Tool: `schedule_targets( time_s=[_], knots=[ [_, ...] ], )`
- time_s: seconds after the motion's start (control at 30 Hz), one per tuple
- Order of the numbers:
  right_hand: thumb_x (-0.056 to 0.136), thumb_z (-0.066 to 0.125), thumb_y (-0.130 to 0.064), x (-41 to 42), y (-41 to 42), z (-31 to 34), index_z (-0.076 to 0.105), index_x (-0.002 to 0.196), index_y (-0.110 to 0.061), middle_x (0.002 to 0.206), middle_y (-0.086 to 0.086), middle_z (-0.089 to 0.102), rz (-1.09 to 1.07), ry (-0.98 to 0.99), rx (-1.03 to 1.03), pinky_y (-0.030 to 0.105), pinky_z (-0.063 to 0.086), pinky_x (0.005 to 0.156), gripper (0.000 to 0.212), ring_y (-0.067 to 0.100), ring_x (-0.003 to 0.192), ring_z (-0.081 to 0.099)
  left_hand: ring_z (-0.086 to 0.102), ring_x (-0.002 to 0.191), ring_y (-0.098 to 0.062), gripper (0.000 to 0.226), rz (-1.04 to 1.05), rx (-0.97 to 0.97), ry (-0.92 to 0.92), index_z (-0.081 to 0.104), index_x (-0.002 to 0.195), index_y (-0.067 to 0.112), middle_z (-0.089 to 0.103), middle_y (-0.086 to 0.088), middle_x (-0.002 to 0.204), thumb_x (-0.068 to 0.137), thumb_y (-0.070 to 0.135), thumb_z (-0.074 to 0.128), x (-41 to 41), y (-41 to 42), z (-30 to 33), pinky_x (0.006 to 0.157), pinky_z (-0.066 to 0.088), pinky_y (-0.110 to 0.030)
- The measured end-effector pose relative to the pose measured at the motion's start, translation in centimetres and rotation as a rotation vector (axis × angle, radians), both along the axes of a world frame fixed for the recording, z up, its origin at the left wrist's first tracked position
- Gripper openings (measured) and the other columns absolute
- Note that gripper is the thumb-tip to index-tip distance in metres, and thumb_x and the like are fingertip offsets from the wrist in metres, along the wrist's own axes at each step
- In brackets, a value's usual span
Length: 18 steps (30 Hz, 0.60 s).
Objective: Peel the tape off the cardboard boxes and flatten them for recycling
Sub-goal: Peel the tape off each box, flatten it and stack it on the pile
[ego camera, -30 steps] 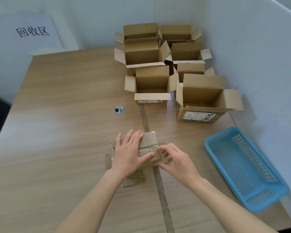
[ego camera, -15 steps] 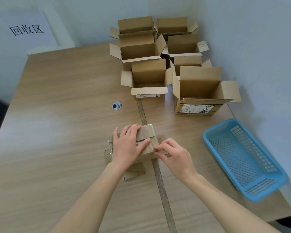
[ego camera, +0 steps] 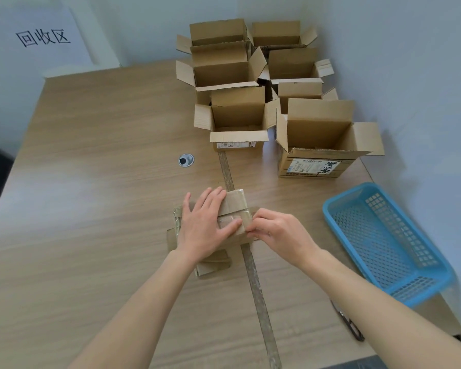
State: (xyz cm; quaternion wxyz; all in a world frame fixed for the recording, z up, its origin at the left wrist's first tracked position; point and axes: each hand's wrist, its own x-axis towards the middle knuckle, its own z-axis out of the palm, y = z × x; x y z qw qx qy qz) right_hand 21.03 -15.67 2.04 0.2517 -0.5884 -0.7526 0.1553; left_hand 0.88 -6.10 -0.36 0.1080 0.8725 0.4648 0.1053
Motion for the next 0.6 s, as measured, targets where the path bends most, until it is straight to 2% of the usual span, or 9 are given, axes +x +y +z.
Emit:
schedule_targets(
  time_s=[0.1, 0.17, 0.33, 0.47, 0.6],
  knots=[
    [0.087, 0.078, -0.016, 0.2, 0.5, 0.6, 0.075, 0.089, -0.013, 0.087, -0.001, 0.065, 0.038, -0.019, -0.016, 0.041, 0.052, 0.055, 0.005, 0.021, 0.073, 0.062, 0.010, 0.155, -0.007, 0.099, -0.077, -0.014, 0.064, 0.025, 0.160, 0.024, 0.020, 0.010, 0.167, 0.085, 0.087, 0.027, -0.4, 0.2, 0.1, 0.125, 0.000, -0.052],
    [0.090, 0.074, -0.017, 0.2, 0.8, 0.8, 0.073, 0.090, -0.012, 0.088, -0.001, 0.063, 0.054, -0.034, -0.029, 0.043, 0.052, 0.057, 0.004, 0.021, 0.075, 0.061, 0.006, 0.155, -0.006, 0.102, -0.099, -0.024, 0.076, 0.021, 0.162, 0.023, 0.015, 0.010, 0.169, 0.084, 0.090, 0.023, -0.5, 0.3, 0.2, 0.125, 0.000, -0.052],
    [0.099, 0.061, -0.016, 0.3, 1.1, 0.8, 0.066, 0.099, -0.017, 0.095, -0.005, 0.056, 0.139, -0.138, -0.056, 0.045, 0.052, 0.058, 0.005, 0.017, 0.087, 0.055, 0.002, 0.156, -0.006, 0.101, -0.131, -0.033, 0.089, 0.017, 0.163, 0.022, 0.010, 0.009, 0.170, 0.086, 0.087, 0.023, -0.8, 0.5, 0.2, 0.125, 0.001, -0.051],
    [0.099, 0.058, -0.010, 1.3, 0.7, 0.3, 0.062, 0.102, -0.012, 0.102, -0.003, 0.055, 0.176, -0.181, -0.108, 0.045, 0.052, 0.059, 0.005, 0.019, 0.079, 0.055, 0.002, 0.156, -0.007, 0.107, -0.142, -0.038, 0.079, 0.017, 0.163, 0.021, 0.010, 0.009, 0.170, 0.082, 0.091, 0.028, -0.9, 0.6, 0.2, 0.125, 0.001, -0.051],
    [0.094, 0.069, -0.010, 3.1, -0.1, -0.1, 0.064, 0.097, -0.009, 0.107, -0.004, 0.060, 0.101, -0.082, -0.131, 0.038, 0.053, 0.069, 0.006, 0.015, 0.076, 0.059, 0.004, 0.156, -0.008, 0.118, -0.147, -0.025, 0.082, 0.017, 0.162, 0.019, 0.012, 0.008, 0.169, 0.074, 0.095, 0.034, -0.9, 0.5, 0.0, 0.125, 0.002, -0.052]
  ],
)
